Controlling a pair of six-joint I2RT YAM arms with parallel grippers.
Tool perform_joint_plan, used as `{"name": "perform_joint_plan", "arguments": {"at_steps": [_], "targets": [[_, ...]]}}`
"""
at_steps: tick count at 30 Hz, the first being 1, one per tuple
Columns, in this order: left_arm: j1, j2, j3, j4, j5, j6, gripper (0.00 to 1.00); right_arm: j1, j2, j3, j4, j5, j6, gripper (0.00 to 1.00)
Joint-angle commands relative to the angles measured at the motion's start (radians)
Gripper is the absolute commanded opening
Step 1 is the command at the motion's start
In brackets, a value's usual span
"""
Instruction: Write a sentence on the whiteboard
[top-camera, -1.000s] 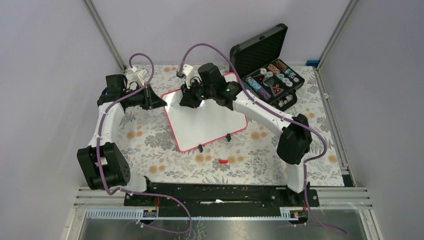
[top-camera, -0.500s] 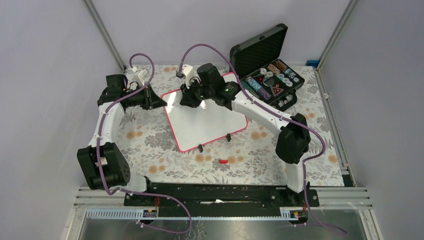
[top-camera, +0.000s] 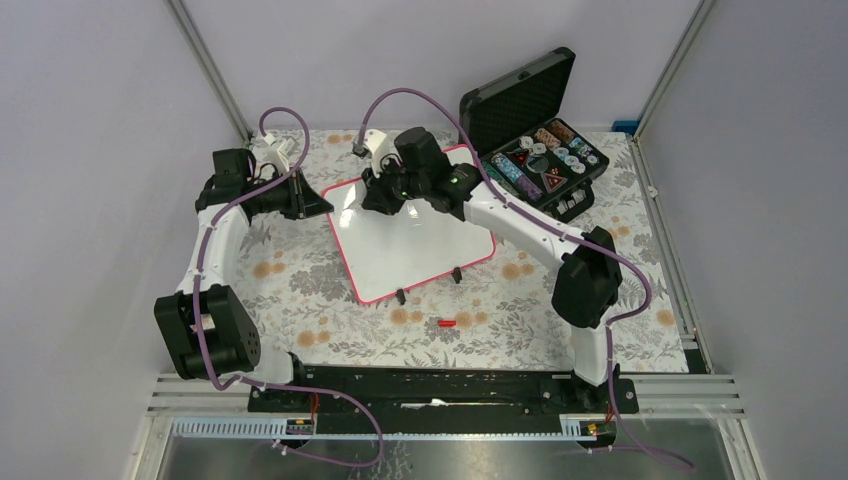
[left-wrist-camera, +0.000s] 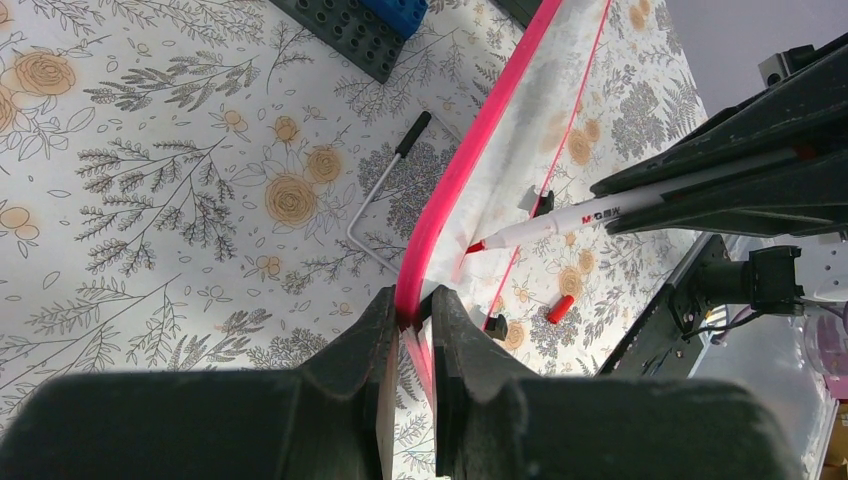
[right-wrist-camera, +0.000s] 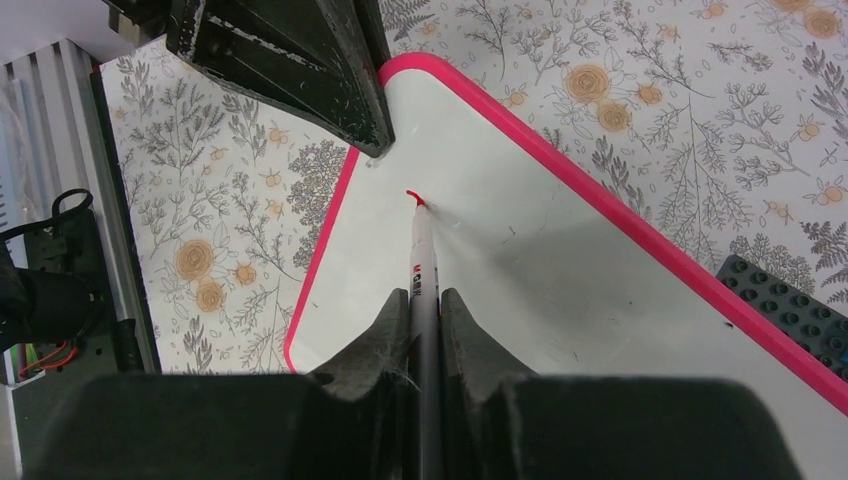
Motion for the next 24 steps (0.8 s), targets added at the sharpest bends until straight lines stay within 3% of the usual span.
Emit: {"name": "perform_joint_plan", "arguments": {"at_steps": [1,24], "targets": [[-0.016,-0.022,0.014,0.054,-0.037,0.049,0.00,-0.033,-0.055,-0.014,0.016,0.058,-0.033,0.00],[-0.016,-0.024,0.014,0.054,-0.043,0.052,0.00,-0.013,-0.019,0.014,-0.036,0.023,-0.052,0.00]]}}
